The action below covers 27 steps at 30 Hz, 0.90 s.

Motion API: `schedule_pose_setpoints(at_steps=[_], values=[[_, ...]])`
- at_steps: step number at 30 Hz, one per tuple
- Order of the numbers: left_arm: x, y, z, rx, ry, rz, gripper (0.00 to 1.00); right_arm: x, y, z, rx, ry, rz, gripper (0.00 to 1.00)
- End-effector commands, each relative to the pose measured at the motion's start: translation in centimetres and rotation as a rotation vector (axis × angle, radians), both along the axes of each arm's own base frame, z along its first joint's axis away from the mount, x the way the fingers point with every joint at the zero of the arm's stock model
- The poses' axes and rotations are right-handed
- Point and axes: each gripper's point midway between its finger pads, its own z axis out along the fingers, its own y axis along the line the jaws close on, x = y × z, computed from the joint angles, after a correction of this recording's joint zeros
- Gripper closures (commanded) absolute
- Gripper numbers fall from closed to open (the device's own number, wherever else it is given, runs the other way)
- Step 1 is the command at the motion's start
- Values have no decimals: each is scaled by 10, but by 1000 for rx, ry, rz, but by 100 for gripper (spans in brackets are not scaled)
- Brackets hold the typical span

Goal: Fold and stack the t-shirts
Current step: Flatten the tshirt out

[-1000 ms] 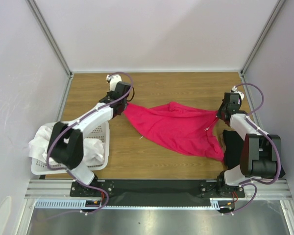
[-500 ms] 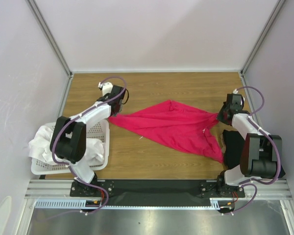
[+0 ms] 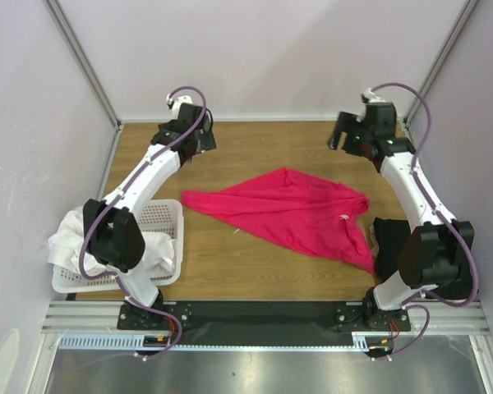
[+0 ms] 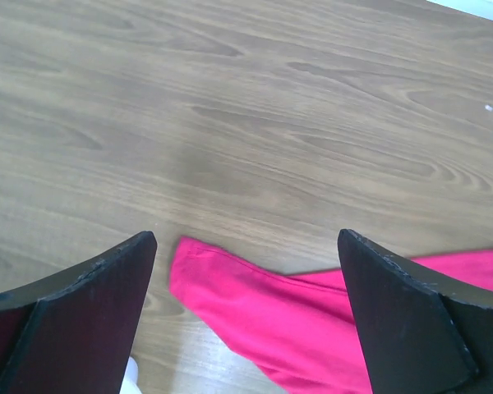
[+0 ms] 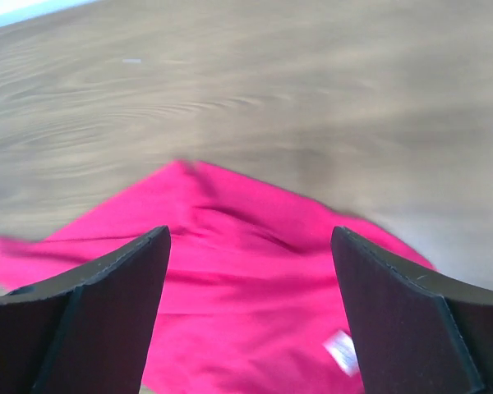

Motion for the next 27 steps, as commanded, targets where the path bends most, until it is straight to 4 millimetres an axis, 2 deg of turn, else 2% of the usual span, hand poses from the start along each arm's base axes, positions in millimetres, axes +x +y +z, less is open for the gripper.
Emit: schedule_pose_setpoints(at_steps=[1,5,7,8,10,11,12,18,22,25,27], values=[[-11,7,18,7,29,-81,1,9,45,5,-19,7,134,14],[-13,28,2,26,59,-44,3,42,89,-27,-12,32,204,19],[-15,36,-5,29,80,-16,3,50,101,-39,-45,49,225,20],[-15,40,-6,34,86,-6,3,52,114,-59,-74,80,264,21],[-14,41,-8,29,87,-1,3,58,123,-62,-108,84,283,22],[-14,40,-8,25,90,-5,3,60,129,-81,-131,121,295,22],[-12,39,-9,23,90,-7,3,63,130,-77,-140,125,289,23],[-14,43,-13,49,124,-4,4,63,134,-113,-163,206,271,29],[-17,44,-20,57,138,-1,3,62,138,-128,-163,229,281,36],[-16,44,-26,56,154,3,3,62,139,-135,-169,235,280,43],[-17,44,-27,52,161,9,3,64,140,-137,-169,237,286,43]])
